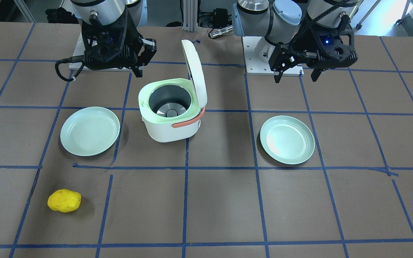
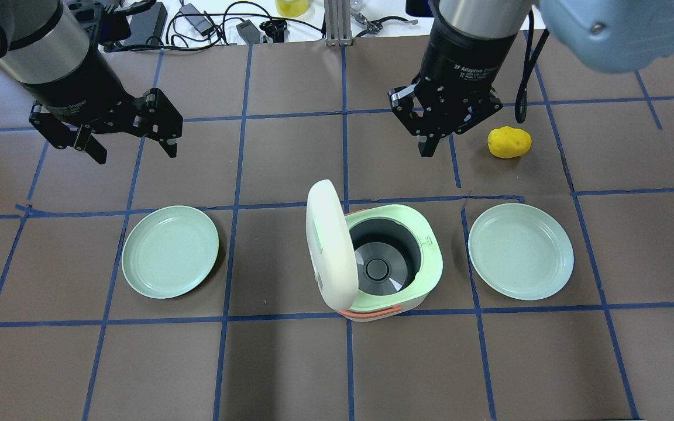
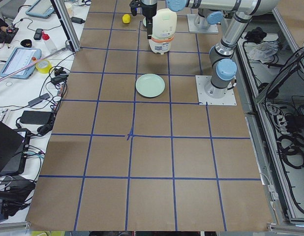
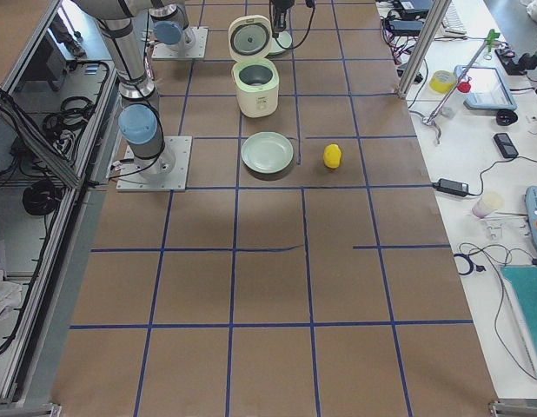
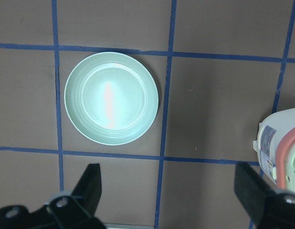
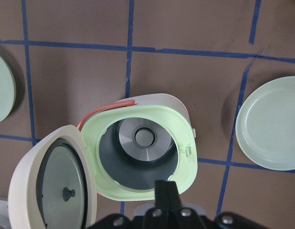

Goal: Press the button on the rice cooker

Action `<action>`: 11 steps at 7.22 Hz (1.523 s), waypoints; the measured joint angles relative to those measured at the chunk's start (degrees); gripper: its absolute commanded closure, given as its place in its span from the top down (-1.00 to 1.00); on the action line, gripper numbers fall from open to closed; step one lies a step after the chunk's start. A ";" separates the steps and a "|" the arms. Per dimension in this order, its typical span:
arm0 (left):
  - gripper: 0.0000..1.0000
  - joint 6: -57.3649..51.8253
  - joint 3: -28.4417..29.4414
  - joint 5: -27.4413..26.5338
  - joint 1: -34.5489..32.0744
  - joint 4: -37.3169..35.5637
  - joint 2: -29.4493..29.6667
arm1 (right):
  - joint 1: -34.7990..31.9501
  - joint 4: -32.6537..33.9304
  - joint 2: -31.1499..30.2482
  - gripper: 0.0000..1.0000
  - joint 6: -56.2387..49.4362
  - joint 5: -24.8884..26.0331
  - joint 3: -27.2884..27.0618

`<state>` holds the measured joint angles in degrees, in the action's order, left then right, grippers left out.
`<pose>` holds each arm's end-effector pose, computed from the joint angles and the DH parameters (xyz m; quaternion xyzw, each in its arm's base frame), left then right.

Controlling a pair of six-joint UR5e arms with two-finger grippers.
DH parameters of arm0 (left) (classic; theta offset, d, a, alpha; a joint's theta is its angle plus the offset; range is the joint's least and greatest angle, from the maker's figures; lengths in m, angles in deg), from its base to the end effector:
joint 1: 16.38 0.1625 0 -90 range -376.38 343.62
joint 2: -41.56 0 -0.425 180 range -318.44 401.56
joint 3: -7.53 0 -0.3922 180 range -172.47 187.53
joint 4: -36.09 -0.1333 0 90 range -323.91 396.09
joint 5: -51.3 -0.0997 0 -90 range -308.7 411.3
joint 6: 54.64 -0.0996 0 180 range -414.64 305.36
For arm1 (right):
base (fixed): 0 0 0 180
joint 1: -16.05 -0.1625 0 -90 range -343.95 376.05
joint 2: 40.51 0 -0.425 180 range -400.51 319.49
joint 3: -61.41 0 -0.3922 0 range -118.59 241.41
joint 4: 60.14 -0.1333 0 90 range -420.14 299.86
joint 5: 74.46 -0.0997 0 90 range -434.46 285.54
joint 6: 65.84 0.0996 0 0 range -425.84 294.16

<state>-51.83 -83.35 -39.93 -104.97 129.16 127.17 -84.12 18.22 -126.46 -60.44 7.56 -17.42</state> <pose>-0.1198 -0.4625 0.5115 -0.0369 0.9993 -0.0040 0.0107 0.2350 -0.4768 0.5289 -0.0387 0.9961 0.0484 0.0636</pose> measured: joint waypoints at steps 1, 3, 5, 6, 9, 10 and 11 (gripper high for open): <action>1.00 0.00 0.00 0.00 0.00 0.00 0.00 | 0.53 1.18 0.06 1.00 0.12 2.29 0.80; 1.00 0.00 0.00 0.00 0.00 0.00 0.00 | 3.52 3.56 0.14 1.00 -0.75 5.91 0.73; 1.00 0.00 0.00 0.00 0.00 0.00 0.00 | 8.78 3.61 0.16 1.00 -2.77 6.42 0.38; 1.00 0.00 0.00 0.00 0.00 0.00 0.00 | 11.00 3.69 0.16 1.00 -4.60 6.59 0.29; 1.00 0.00 0.00 0.00 0.00 0.00 0.00 | 14.16 3.86 0.11 1.00 -5.84 6.79 -0.61; 1.00 0.00 0.00 0.00 0.00 0.00 0.00 | 14.24 3.62 0.06 1.00 -5.58 7.02 -0.85; 1.00 0.00 0.00 0.00 0.00 0.00 0.00 | 14.22 3.44 -0.02 1.00 -5.24 7.62 -1.22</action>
<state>-51.83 -83.34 -39.93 -104.97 129.16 127.17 -69.91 21.66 -126.48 -65.68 15.19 -18.64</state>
